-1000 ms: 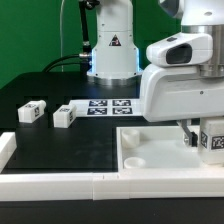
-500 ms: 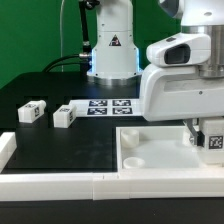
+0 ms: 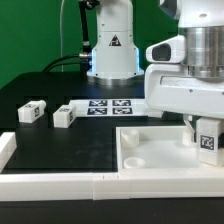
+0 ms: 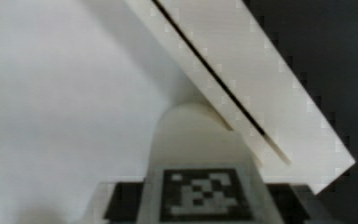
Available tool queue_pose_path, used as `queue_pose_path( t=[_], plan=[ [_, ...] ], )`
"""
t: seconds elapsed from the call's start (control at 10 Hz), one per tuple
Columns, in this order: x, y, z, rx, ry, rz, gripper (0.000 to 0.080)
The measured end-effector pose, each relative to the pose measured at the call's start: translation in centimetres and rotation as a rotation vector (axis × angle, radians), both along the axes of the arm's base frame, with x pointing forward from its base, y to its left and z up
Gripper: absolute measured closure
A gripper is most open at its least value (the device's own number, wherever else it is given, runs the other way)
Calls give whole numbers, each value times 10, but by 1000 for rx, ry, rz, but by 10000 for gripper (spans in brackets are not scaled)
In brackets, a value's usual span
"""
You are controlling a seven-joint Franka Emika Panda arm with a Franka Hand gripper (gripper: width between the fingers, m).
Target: Assemble one leg
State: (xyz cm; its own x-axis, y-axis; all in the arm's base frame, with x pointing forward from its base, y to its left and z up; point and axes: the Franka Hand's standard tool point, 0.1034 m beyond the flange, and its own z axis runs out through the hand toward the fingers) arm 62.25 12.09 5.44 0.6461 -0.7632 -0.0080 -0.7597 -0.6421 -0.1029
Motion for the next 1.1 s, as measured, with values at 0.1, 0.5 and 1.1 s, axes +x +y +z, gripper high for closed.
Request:
queue_pose_path(
  t=[0.1, 0.5, 1.1],
  plan=[
    [0, 2, 0, 12, 9, -197, 528],
    [1, 1, 0, 47, 36, -521, 515],
    [0, 3, -1, 1, -14, 25, 152]
  ],
)
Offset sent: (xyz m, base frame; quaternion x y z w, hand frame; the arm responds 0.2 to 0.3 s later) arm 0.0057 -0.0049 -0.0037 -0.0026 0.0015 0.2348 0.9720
